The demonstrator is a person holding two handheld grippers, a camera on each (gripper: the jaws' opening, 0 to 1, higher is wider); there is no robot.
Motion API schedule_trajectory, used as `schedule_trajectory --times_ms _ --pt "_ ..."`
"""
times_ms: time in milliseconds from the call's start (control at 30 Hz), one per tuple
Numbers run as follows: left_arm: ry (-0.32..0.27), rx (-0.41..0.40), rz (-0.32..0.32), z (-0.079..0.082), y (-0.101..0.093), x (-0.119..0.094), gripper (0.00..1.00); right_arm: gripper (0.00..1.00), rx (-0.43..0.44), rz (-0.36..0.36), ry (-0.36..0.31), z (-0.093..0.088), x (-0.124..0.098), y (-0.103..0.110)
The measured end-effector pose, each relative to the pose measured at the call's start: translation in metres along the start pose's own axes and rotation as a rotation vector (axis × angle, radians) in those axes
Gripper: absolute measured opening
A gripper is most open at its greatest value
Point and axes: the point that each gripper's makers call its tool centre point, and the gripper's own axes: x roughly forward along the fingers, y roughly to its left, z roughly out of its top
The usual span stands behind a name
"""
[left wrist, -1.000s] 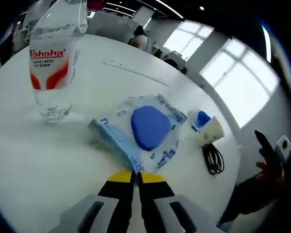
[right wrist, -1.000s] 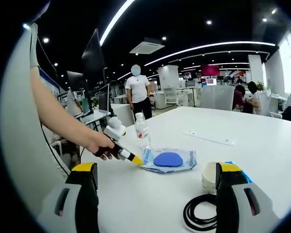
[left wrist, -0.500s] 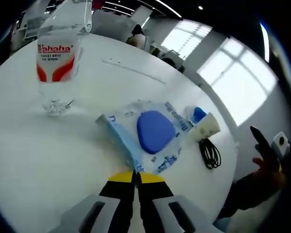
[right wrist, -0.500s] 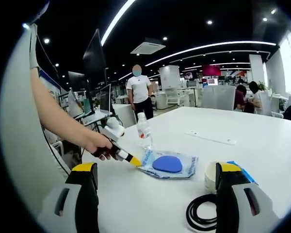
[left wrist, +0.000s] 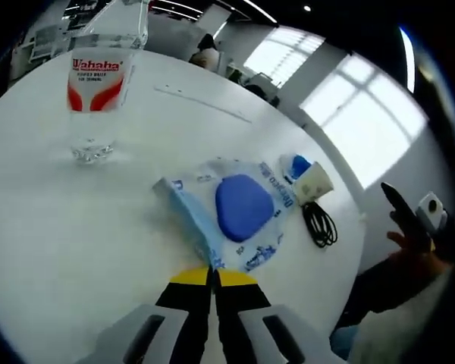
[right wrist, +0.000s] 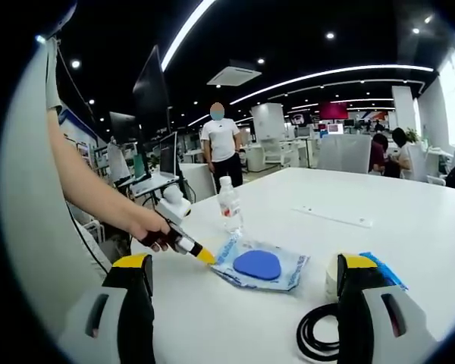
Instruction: Arrange the tabletop items into an orderly group along one side of the table until the central work area is clear of visible clutter.
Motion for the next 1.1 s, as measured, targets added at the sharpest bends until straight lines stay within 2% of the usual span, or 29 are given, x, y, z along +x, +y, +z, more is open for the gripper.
schedule_trajectory --times_ms 267,367,667,1100 --pt "0.036 0.031 -0.041 -0.016 -0.001 -0.008 0.00 0.97 -0.002 0.004 -0.001 0.000 -0.001 0.005" --pt "0.055 0.045 -0.061 -0.022 -0.007 -0.011 0.00 0.97 -0.002 0.005 -0.002 -0.001 -0.003 0.007" --pt "0.092 0.073 -0.101 -0.037 -0.001 -0.022 0.00 0.97 -0.003 0.003 -0.002 -0.003 -0.007 0.010" --pt "0.136 0.108 -0.142 -0.056 -0.013 -0.031 0.00 0.97 -0.005 0.007 -0.005 -0.005 -0.010 0.014"
